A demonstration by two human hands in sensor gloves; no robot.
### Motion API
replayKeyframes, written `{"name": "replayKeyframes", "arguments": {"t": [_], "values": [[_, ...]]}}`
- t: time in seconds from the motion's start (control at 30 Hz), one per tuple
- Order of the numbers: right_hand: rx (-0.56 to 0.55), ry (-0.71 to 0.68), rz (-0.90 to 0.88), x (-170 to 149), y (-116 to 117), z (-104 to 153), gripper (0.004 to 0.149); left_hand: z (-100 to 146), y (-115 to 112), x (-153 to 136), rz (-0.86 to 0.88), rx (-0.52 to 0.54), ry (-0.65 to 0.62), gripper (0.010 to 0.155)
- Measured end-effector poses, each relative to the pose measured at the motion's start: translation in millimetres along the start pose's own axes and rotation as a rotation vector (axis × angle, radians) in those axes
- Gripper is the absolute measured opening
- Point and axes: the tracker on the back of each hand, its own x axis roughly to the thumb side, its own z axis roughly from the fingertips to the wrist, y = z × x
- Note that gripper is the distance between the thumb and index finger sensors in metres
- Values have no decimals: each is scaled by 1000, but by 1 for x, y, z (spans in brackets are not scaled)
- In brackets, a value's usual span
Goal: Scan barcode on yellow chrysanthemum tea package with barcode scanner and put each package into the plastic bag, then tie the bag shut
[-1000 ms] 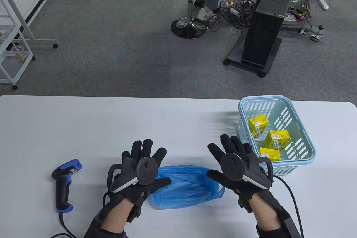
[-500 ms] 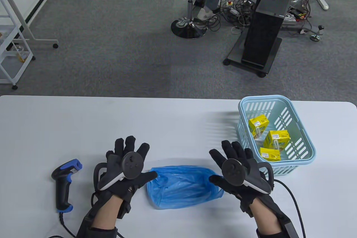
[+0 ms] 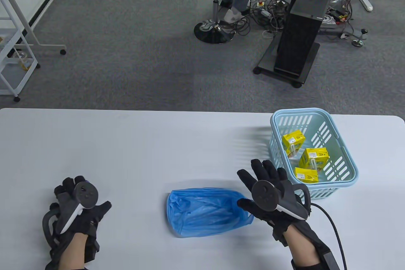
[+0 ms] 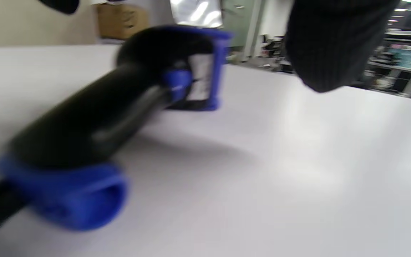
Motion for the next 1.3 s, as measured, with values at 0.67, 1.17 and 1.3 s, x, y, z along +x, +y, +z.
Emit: {"name": "replayKeyframes", "arguments": {"t": [0.67,1.17,1.3], "values": [[63,-9,5,2,16,-4,86,-17,-12,-45,279,-136,200,91],[80,-2,9,3,15,-5,86,-15,-7,2,322,-171,-119,62],[87,-13,0,8,13,-4,86,-5,3,28,289,-117,-244,61]]}}
